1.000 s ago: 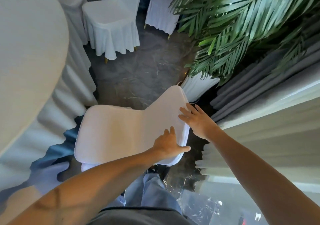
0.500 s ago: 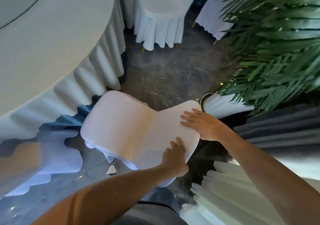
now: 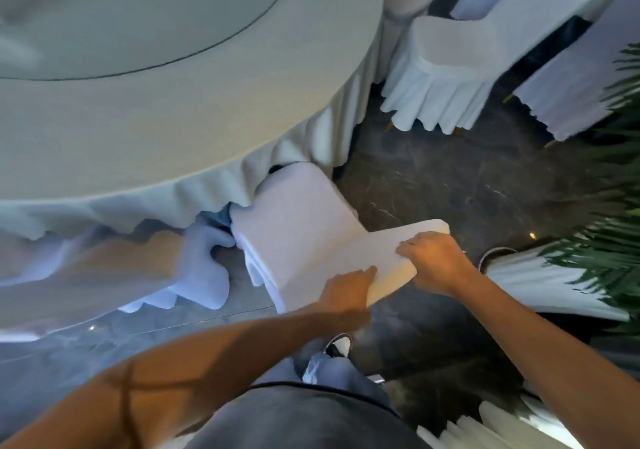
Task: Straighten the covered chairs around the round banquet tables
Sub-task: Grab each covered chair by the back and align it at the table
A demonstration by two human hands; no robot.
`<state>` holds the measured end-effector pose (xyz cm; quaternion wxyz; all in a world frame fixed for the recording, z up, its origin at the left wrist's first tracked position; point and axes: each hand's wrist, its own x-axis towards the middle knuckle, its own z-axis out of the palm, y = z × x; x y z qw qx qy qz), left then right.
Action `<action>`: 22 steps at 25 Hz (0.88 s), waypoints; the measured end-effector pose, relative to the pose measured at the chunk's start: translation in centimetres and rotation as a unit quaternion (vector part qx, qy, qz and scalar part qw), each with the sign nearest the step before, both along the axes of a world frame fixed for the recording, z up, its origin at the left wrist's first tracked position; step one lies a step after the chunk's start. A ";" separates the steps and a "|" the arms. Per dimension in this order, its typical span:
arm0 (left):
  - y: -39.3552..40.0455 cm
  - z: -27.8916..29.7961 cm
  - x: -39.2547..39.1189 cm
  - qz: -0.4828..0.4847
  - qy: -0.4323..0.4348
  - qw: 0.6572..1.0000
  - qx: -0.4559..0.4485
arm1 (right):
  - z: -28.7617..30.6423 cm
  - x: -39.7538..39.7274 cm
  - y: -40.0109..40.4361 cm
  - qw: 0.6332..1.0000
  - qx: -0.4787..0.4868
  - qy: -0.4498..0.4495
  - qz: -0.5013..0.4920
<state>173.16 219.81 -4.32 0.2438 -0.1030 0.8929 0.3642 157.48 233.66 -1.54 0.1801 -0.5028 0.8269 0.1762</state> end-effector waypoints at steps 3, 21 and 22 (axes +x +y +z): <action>-6.5 0.3 2.4 0.027 0.022 0.999 -0.022 | -1.1 2.1 -6.0 0.999 -0.017 -0.034 -0.013; -22.4 -0.8 10.0 0.033 0.002 0.981 -0.192 | -3.7 11.1 -21.2 0.987 -0.093 -0.127 0.012; -22.8 -0.8 9.9 0.024 -0.009 0.982 -0.185 | -4.1 11.0 -21.2 0.988 -0.087 -0.128 0.027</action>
